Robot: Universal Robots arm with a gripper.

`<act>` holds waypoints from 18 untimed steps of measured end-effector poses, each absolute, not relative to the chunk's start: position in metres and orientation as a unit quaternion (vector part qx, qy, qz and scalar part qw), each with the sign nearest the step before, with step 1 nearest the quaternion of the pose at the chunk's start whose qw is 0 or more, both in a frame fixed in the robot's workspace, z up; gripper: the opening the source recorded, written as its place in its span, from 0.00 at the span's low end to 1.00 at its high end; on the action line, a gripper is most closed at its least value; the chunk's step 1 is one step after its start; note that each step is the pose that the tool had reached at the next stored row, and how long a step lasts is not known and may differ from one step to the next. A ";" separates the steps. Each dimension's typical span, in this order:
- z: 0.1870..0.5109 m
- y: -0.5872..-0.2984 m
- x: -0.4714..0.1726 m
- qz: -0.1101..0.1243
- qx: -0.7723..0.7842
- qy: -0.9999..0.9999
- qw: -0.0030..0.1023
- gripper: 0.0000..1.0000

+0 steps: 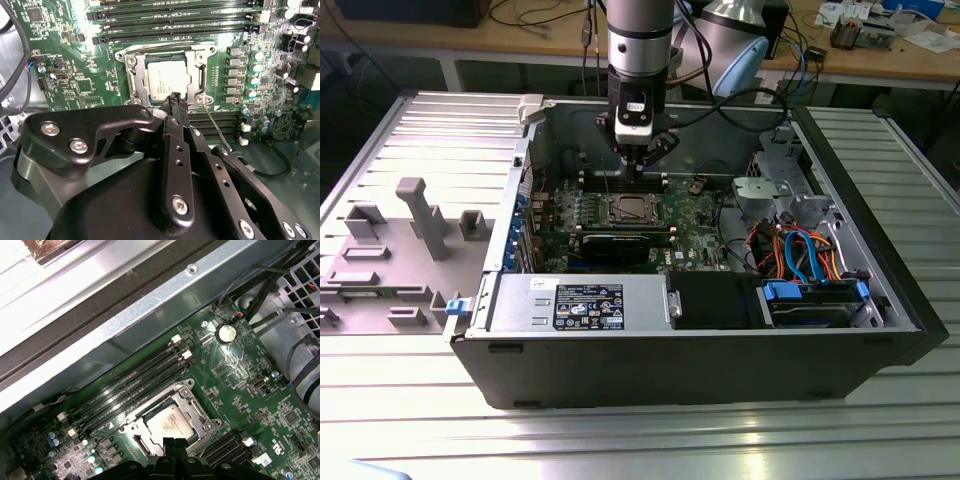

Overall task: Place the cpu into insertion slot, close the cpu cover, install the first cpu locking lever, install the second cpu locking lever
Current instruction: 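Install the first cpu locking lever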

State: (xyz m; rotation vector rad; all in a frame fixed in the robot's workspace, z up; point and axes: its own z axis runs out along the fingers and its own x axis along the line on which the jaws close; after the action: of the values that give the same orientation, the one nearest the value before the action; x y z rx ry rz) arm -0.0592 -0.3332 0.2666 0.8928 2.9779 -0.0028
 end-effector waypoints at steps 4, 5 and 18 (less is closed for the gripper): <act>0.267 -0.333 -0.059 -0.001 0.280 0.960 0.016 0.11; 0.267 -0.333 -0.059 -0.001 0.278 0.960 0.016 0.11; 0.267 -0.333 -0.059 0.001 0.200 0.980 0.016 0.11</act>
State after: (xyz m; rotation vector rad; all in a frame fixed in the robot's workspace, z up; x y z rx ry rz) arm -0.0592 -0.3332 0.2665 0.6227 3.0459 0.0021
